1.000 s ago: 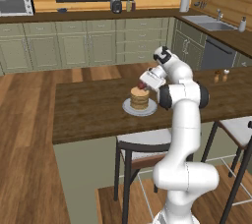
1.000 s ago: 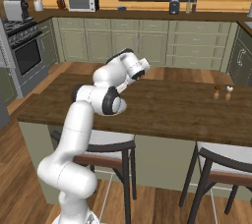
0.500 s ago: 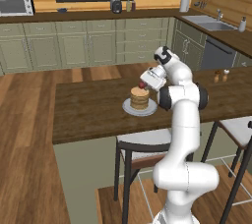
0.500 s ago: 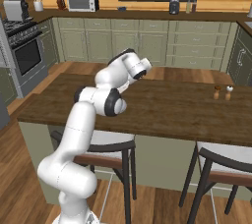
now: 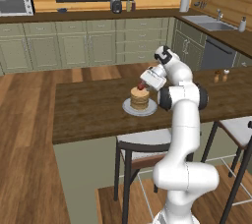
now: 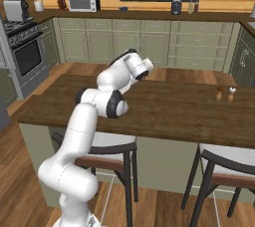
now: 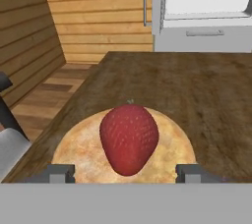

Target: Take the strawberry from the fridge and place it on top of the pancake, located on the dining counter.

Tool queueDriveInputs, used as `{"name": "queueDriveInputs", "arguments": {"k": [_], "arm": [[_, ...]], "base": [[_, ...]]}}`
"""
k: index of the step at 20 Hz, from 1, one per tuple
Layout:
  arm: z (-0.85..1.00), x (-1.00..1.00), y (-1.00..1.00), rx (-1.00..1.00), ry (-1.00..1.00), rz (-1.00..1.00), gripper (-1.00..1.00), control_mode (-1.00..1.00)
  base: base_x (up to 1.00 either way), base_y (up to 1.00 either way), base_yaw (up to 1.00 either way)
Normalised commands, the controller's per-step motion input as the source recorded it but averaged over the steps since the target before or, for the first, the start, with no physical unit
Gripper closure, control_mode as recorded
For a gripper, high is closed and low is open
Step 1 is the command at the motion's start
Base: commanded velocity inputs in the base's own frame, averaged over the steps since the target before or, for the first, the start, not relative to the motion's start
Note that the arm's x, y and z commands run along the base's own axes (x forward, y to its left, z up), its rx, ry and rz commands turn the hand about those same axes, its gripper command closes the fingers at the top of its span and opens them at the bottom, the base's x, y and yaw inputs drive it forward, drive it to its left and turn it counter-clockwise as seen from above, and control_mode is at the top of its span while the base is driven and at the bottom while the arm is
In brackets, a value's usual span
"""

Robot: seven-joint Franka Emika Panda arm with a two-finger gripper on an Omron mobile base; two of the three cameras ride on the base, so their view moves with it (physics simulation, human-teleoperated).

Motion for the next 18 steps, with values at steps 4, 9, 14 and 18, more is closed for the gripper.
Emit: {"name": "queueDriveInputs", "arguments": {"k": [4, 9, 14, 18], "arm": [[0.0, 0.0, 0.0, 0.0, 0.0, 0.0, -1.0, -1.0], [0.02, -0.02, 0.0, 0.0, 0.0, 0.0, -1.0, -1.0], [0.15, -0.15, -0.09, -0.01, -0.02, -0.03, -1.0, -1.0], [0.31, -0.19, -0.26, 0.0, -0.01, -0.07, -1.0, -1.0]], "base": [[0.0, 0.0, 0.0], [0.0, 0.0, 0.0], [0.0, 0.0, 0.0], [0.0, 0.0, 0.0]]}}
